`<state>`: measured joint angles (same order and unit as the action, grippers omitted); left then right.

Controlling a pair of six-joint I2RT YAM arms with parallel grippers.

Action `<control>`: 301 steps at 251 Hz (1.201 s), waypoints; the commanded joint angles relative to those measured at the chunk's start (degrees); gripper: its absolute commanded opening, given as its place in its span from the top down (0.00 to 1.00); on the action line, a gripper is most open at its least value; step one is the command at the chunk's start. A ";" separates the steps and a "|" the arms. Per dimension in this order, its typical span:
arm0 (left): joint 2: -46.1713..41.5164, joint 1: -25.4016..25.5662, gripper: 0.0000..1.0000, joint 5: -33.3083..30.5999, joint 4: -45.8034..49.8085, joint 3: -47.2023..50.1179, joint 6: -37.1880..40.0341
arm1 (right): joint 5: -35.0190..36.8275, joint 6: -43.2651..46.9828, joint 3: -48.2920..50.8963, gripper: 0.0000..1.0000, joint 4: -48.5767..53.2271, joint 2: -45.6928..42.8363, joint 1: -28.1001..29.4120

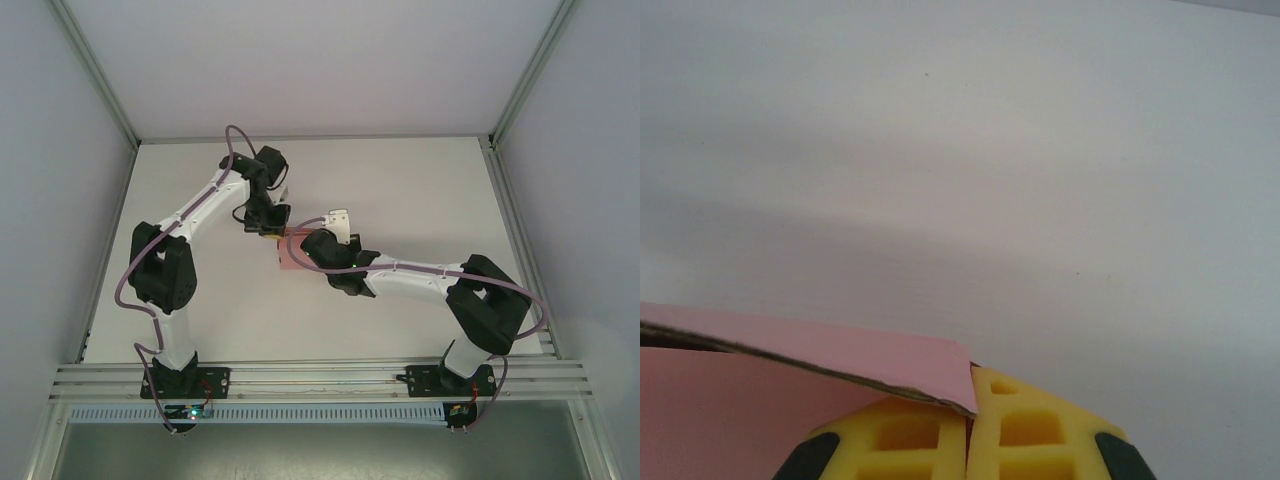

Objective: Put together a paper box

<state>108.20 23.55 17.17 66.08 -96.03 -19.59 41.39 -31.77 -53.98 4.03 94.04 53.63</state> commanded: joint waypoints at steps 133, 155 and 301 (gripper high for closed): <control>-14.19 12.02 1.00 -17.45 -34.40 39.55 -1.24 | -16.86 3.32 6.96 0.98 -1.88 -5.60 -0.72; -15.01 12.15 1.00 -18.09 -38.41 43.08 -2.91 | -23.61 4.60 5.43 0.83 -2.08 -9.14 -2.90; -15.87 12.55 1.00 -17.45 -37.04 39.89 -0.58 | -41.14 -13.22 8.19 0.29 -10.23 -11.46 -17.77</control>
<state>87.92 34.92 -4.12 20.34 -59.27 -21.02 3.81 -38.74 -45.58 -4.99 78.41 37.80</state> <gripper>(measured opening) 0.043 0.741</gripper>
